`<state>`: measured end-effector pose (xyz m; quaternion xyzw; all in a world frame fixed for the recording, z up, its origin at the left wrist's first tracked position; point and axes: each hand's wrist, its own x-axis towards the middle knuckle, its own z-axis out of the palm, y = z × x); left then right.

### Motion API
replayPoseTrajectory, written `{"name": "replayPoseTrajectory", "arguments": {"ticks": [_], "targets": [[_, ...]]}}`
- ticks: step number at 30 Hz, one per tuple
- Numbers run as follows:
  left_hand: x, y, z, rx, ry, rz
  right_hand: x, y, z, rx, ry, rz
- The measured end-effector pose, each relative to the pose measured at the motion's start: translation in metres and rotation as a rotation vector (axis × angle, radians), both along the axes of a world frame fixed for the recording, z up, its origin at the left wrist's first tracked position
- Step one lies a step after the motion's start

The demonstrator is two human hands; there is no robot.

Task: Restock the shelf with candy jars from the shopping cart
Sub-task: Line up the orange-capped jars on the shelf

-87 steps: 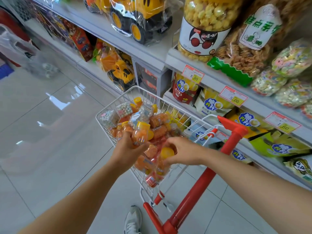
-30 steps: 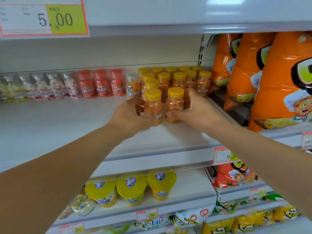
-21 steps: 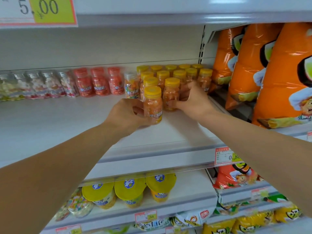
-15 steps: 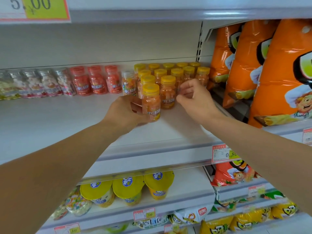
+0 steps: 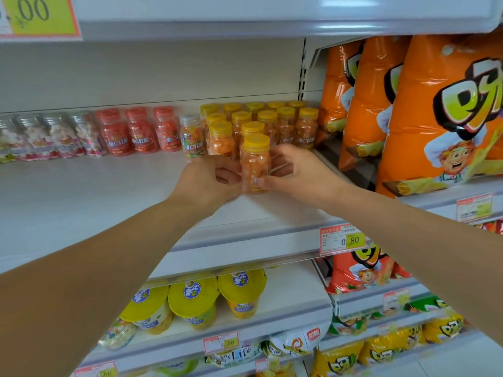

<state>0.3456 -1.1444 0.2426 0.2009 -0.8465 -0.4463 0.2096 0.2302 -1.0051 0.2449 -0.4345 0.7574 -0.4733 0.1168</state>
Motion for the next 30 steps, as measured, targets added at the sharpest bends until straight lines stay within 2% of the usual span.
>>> {"name": "replayPoseTrajectory", "arguments": {"ticks": [4,8,10,19,30], "targets": [[-0.003,-0.004,-0.001,-0.097,-0.006,0.059,-0.009,0.002,0.001,0.017,0.003,-0.062],[-0.001,-0.009,0.000,-0.247,-0.008,0.276,-0.027,0.010,-0.002,0.033,0.035,-0.202],[-0.001,-0.010,0.000,-0.247,-0.018,0.331,-0.036,0.009,-0.003,0.048,0.059,-0.279],[-0.013,-0.006,-0.002,-0.230,-0.056,0.291,-0.044,-0.019,-0.006,0.014,0.031,-0.364],[-0.016,-0.010,-0.001,-0.234,-0.062,0.313,-0.041,-0.038,-0.001,0.081,0.165,-0.402]]}}
